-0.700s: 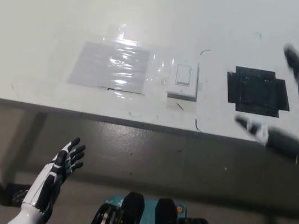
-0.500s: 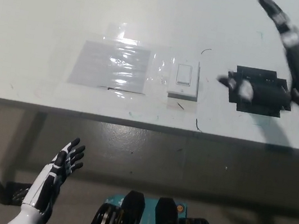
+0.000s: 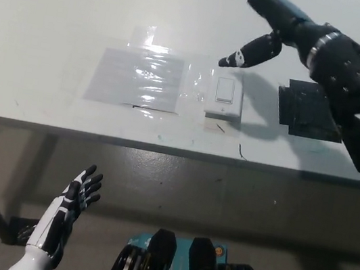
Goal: A white switch is kept at the centre of the table close to the robot and the robot uses its right hand to press it to turn it on
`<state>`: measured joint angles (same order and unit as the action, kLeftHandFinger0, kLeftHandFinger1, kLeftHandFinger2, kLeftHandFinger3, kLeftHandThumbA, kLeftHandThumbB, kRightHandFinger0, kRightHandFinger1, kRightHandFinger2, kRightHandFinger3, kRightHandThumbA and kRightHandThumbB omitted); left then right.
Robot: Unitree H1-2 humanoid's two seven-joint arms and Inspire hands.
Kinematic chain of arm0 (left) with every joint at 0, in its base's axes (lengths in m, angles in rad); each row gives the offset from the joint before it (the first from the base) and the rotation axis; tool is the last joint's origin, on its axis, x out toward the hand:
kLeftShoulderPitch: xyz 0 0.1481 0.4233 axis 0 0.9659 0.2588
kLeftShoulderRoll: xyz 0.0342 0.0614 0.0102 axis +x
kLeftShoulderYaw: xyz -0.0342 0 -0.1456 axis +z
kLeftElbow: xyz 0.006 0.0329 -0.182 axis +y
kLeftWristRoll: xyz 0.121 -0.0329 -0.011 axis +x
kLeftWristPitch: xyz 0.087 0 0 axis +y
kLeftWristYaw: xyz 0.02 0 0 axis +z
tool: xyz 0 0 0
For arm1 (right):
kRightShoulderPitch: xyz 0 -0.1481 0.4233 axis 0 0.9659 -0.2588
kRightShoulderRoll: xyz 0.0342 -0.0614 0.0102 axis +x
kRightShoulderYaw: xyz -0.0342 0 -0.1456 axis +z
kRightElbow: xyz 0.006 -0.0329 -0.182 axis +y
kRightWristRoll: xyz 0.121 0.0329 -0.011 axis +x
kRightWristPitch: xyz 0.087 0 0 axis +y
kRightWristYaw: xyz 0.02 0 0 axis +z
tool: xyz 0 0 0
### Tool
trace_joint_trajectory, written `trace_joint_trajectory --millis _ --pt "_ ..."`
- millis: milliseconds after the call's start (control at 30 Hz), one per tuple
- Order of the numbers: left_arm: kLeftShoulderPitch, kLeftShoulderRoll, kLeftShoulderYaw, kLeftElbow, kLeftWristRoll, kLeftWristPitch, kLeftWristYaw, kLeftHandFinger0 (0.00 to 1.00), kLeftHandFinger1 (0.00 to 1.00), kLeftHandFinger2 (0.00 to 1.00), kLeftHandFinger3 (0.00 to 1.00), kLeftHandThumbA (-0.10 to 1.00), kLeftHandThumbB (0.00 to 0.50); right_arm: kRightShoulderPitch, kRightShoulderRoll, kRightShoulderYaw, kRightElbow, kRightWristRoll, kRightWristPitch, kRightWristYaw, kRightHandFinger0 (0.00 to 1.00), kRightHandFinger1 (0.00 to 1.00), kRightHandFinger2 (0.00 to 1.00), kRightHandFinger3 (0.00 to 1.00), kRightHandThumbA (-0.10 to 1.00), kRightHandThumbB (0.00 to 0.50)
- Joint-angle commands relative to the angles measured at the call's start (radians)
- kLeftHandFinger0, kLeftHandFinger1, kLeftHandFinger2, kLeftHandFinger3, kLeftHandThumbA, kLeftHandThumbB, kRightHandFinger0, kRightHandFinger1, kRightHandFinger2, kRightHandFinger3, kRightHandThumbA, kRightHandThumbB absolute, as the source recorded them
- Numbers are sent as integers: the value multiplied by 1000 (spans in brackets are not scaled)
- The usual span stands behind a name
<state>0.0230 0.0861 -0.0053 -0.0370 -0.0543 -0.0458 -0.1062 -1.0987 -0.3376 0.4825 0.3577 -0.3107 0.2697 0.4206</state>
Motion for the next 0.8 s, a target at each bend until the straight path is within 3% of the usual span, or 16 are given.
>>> trace_joint_trajectory --millis 0,367,767 --pt "-13 6 -1 -32 -13 -46 -13 1000 1000 1000 1000 1000 48 -81 -12 38 70 -66 12 80 1000 1000 1000 1000 905 234" --pt "-11 5 -4 -39 -4 -39 -10 1000 1000 1000 1000 1000 23 -64 9 163 151 -194 -7 96 1000 1000 1000 1000 993 266" --pt "-14 5 -4 -38 -4 -40 -9 1000 1000 1000 1000 1000 32 -36 71 235 208 -257 -19 131 1000 1000 1000 1000 991 236"
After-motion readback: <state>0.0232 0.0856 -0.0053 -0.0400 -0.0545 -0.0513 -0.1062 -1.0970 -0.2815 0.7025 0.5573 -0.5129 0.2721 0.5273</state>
